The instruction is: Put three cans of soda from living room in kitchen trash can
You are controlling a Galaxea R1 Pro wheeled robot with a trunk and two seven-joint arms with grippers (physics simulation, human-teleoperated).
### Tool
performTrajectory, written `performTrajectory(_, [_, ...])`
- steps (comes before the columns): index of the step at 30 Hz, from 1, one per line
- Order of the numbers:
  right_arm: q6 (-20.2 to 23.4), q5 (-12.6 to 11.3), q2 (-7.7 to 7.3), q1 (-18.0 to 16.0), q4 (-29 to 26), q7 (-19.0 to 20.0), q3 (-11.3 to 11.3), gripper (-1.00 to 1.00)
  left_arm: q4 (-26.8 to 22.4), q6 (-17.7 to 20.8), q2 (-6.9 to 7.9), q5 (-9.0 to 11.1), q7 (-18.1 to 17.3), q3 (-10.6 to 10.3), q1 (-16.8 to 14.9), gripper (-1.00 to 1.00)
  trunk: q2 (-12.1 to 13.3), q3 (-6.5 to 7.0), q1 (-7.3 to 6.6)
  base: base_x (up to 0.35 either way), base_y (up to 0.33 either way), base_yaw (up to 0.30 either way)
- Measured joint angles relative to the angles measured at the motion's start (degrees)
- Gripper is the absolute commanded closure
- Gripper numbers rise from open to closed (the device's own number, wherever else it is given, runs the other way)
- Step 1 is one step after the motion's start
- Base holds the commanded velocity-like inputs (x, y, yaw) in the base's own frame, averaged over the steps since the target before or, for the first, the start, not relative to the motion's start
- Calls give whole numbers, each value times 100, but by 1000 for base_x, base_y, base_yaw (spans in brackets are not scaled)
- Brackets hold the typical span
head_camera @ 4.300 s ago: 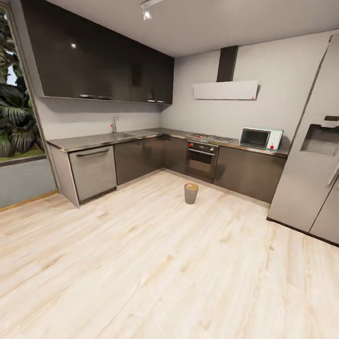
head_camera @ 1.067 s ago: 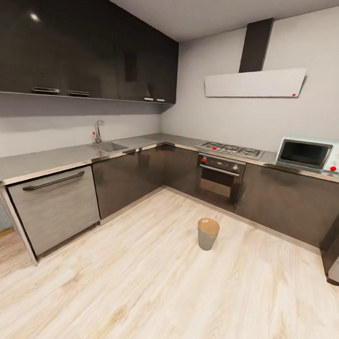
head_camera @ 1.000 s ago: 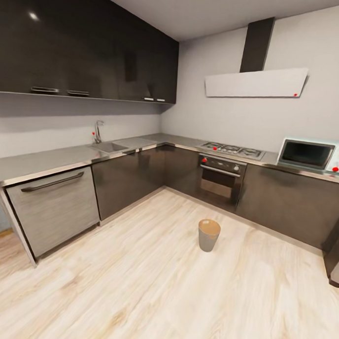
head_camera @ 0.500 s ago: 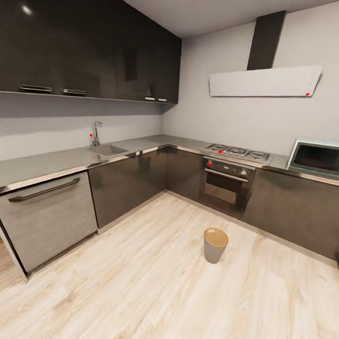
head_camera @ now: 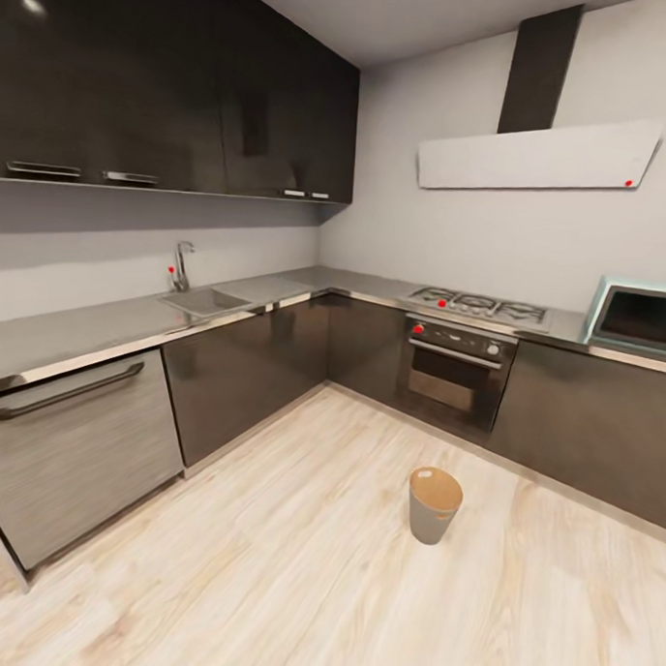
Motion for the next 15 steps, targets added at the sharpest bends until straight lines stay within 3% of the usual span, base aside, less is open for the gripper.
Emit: performTrajectory(15, [0,-7,-2,0,0,0,0,-100,1,1,0,1,0,0,0,-100,0,0,0,347,0,0])
